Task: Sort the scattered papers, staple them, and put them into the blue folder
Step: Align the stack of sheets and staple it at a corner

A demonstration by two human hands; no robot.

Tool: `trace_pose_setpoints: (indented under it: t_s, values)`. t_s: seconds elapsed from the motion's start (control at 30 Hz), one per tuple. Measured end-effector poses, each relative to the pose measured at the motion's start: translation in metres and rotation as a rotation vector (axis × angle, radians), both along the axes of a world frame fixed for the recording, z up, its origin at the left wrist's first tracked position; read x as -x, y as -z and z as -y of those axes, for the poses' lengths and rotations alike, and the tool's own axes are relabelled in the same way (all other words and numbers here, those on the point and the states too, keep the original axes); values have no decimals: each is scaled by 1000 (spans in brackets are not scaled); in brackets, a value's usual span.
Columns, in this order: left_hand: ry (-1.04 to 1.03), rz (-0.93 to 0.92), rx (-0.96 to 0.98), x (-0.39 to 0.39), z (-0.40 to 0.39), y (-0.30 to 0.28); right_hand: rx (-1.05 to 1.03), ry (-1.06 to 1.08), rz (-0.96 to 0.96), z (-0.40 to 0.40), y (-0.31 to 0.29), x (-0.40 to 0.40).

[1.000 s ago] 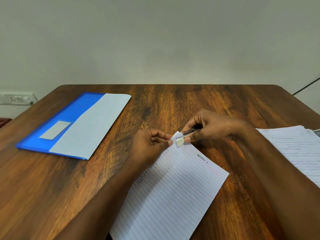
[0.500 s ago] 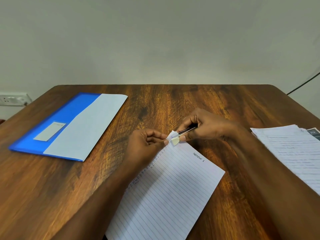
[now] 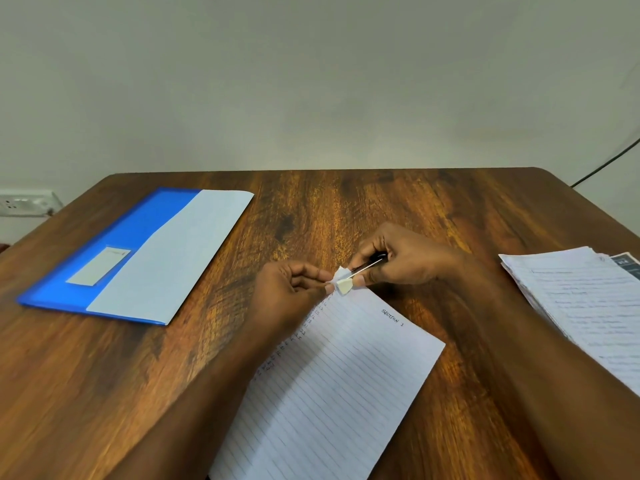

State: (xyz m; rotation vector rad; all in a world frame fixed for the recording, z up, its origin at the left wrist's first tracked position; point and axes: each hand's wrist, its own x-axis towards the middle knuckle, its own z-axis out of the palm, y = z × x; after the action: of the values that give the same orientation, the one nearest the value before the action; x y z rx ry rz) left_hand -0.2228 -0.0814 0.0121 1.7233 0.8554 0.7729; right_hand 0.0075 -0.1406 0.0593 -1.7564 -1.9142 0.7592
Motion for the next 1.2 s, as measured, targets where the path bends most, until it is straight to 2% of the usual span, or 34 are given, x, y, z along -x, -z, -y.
trace_pose_setpoints:
  t_s: [0.27, 0.43, 0.6, 0.87, 1.07, 1.2]
  values:
    - [-21, 18, 6, 4, -5, -2, 29, -22, -6, 3, -12, -4]
    - [-38, 17, 13, 5, -6, -1, 12, 140, -31, 5, -12, -14]
    - [-63, 16, 8, 8, -10, 3, 0, 293, 258, 2, -7, -13]
    - [-95, 15, 35, 12, -15, 2, -42, 462, 529, 3, -1, 2]
    - [-103, 24, 21, 13, -16, 1, -7, 543, 466, 12, 1, 5]
    - [-140, 56, 0, 12, -15, 1, -78, 648, 352, 31, -4, 8]
